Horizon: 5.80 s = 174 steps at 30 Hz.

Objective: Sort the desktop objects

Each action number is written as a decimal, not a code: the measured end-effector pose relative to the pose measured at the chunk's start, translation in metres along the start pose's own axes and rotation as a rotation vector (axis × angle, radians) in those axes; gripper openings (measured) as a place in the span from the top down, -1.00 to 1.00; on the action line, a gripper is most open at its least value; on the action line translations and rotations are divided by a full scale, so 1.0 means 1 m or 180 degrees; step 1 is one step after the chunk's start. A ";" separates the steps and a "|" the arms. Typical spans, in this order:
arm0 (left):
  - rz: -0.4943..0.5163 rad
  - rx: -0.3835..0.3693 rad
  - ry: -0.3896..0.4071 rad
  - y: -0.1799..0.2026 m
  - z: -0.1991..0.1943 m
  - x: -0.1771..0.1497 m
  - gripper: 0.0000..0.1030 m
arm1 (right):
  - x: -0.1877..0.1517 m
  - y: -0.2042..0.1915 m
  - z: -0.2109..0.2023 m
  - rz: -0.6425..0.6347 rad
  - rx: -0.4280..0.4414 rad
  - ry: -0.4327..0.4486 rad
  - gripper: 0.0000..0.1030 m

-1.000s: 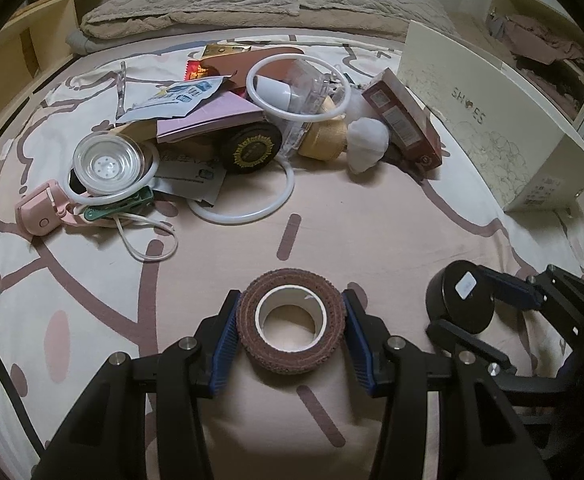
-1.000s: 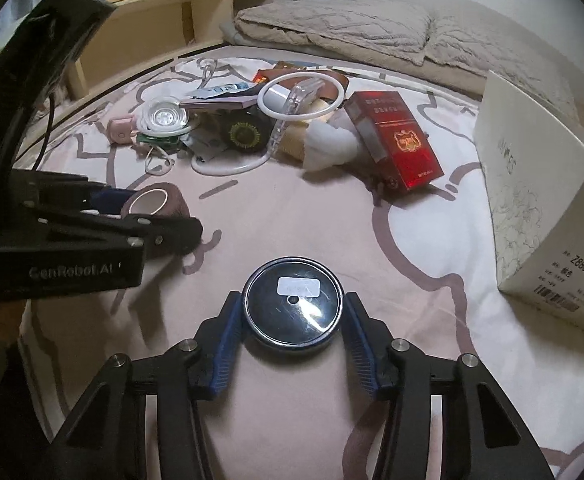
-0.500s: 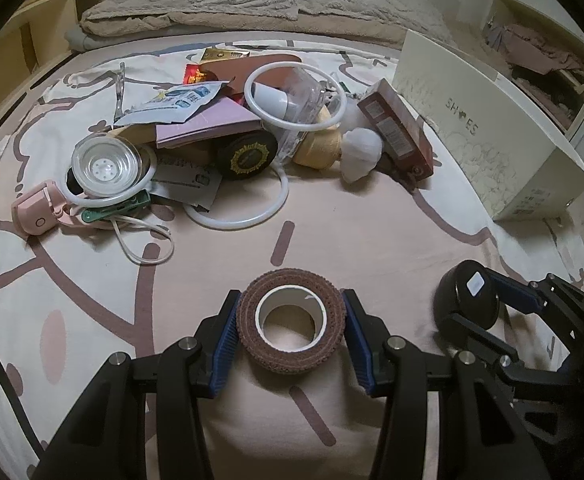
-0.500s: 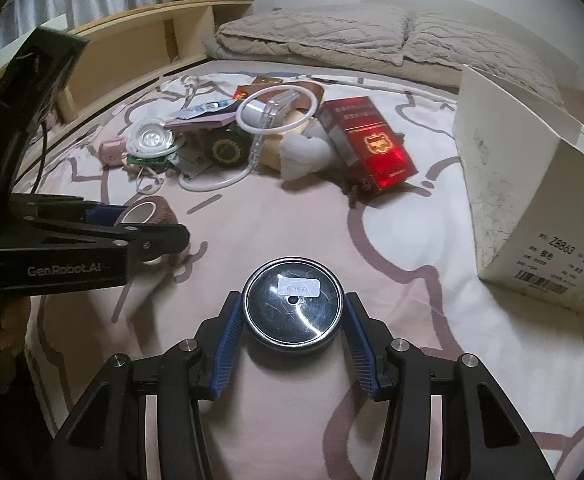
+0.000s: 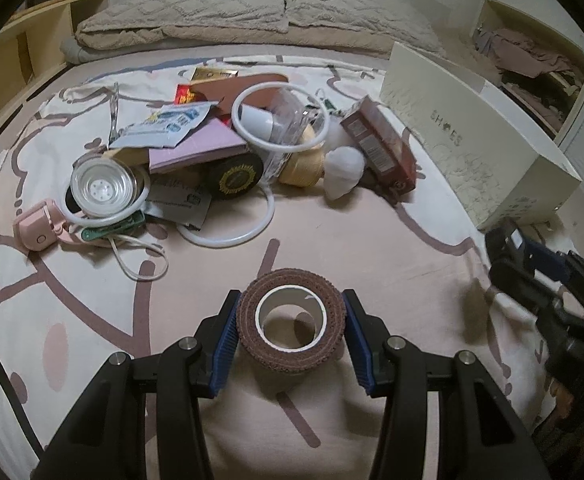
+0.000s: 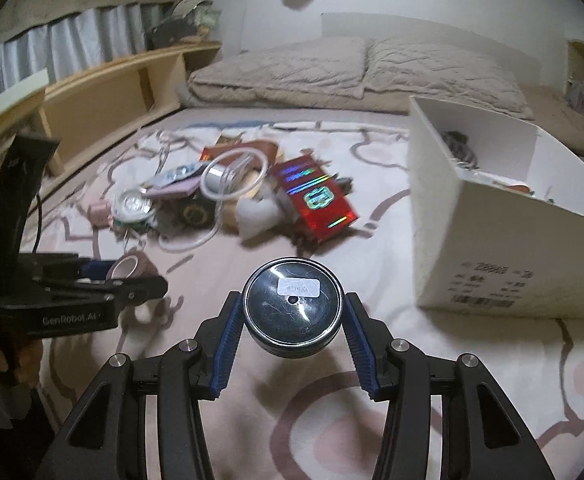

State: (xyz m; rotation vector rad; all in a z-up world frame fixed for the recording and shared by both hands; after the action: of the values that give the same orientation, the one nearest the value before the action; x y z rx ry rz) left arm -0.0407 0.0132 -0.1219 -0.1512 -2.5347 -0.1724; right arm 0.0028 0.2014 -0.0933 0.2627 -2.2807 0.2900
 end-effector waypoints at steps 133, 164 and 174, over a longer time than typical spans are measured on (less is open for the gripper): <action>0.0406 -0.1072 -0.0060 0.294 0.069 0.154 -0.55 | 0.058 0.234 -0.101 0.1750 -0.0630 0.1301 -1.00; 0.0474 -0.0471 0.0651 0.208 0.007 0.145 -0.99 | 0.060 0.212 -0.099 0.1443 -0.1120 0.1285 -1.00; 0.0422 -0.0226 0.0842 0.147 -0.014 0.138 -0.99 | 0.063 0.190 -0.082 0.1302 -0.1039 0.1152 -1.00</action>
State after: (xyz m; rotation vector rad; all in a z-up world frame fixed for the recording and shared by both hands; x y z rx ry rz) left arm -0.1244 0.1657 -0.0190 -0.3032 -2.2483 -0.2150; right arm -0.0339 0.4007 -0.0164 -0.3993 -1.9644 0.1512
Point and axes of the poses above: each gripper's, at about its wrist camera, not at the fingertips, and z roughly the way its jaws point, y to its right, x to its top, the point moved 1 cm from there along z, roughly the way its jaws point, and after that the axes turned 2 degrees about x, right-handed, at the moved point
